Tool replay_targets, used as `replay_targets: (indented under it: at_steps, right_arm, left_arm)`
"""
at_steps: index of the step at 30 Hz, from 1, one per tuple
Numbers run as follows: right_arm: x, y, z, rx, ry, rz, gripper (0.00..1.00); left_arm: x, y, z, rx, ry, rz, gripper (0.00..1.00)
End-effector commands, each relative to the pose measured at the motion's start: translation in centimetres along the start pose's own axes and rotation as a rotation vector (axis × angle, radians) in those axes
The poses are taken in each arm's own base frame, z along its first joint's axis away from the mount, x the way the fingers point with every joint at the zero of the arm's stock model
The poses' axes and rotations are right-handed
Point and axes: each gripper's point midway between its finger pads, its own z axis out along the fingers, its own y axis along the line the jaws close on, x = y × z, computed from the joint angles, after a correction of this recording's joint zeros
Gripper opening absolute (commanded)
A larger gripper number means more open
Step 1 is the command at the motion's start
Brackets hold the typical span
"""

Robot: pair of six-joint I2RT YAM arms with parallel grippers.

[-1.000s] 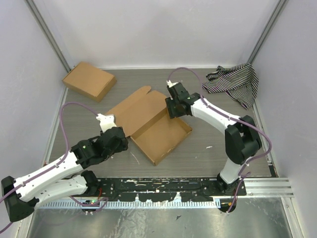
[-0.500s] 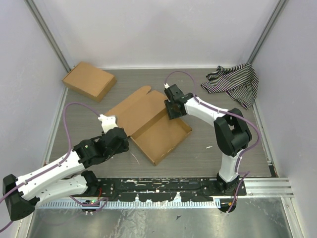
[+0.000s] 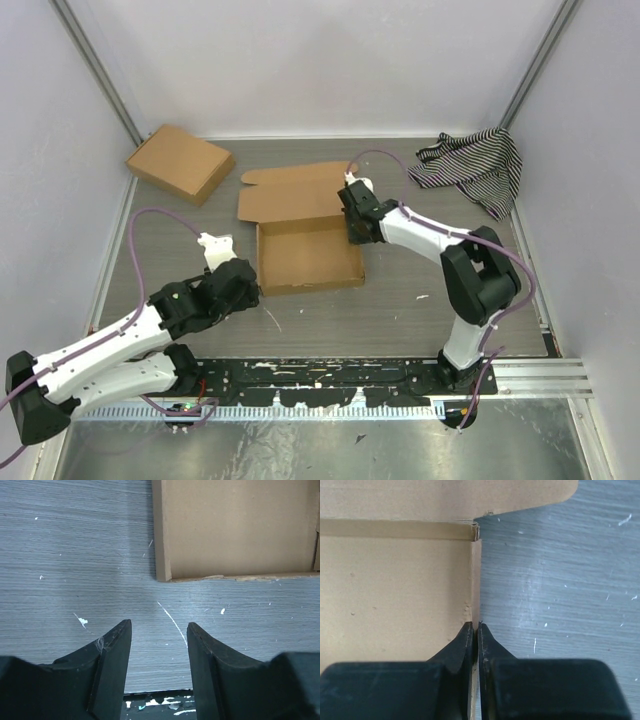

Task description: Fold the paper box

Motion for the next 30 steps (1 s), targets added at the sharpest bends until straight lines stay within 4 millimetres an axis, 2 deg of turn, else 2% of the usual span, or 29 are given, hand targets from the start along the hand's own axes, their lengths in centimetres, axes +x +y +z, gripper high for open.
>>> replay_targets:
  at_steps: [1,6,7,11,13,15,17,22,25,28,30]
  right_arm:
    - [3.8,-1.3,-1.1,0.023,0.049,0.11,0.01]
    - [6.8,-2.2,-2.6,0.012,0.047,0.186,0.01]
    - [7.4,-1.9,-3.0,-0.016,0.053,0.207,0.01]
    - [8.5,-1.7,-4.4,-0.066,0.034,0.262,0.04]
    - [8.7,-2.0,-4.8,-0.062,0.023,0.266,0.1]
    - [8.5,-2.1,-5.2,-0.065,0.011,0.258,0.21]
    - [8.3,-2.3,-5.6,-0.063,0.001,0.25,0.38]
    - [5.8,-4.2,-7.5,0.019,-0.096,0.25,0.74]
    - [3.1,-5.3,-8.8,0.046,-0.166,0.259,0.87]
    - [-0.2,-6.5,-9.7,0.058,-0.22,0.283,0.93]
    - [-1.7,-7.3,-9.4,0.05,-0.224,0.299,0.96]
  left_arm:
    - [-0.7,-0.2,0.3,-0.016,-0.022,0.006,0.55]
    - [-2.4,-1.2,0.7,-0.035,-0.054,0.058,0.58]
    - [-2.9,-1.4,0.8,-0.039,-0.056,0.064,0.58]
    - [-4.9,-2.3,1.8,-0.045,-0.044,0.07,0.64]
    - [-6.1,-2.4,2.4,-0.048,-0.05,0.054,0.67]
    - [-7.1,-2.5,2.9,-0.028,-0.062,0.025,0.73]
    - [-8.2,-2.7,3.1,0.017,-0.077,-0.022,0.77]
    - [-10.6,-1.8,4.3,0.082,-0.07,-0.13,0.83]
    - [-11.3,-1.3,5.6,0.112,-0.025,-0.183,0.83]
    - [-11.5,-1.2,7.5,0.159,0.032,-0.242,0.82]
    - [-11.4,-1.1,8.7,0.171,0.058,-0.258,0.81]
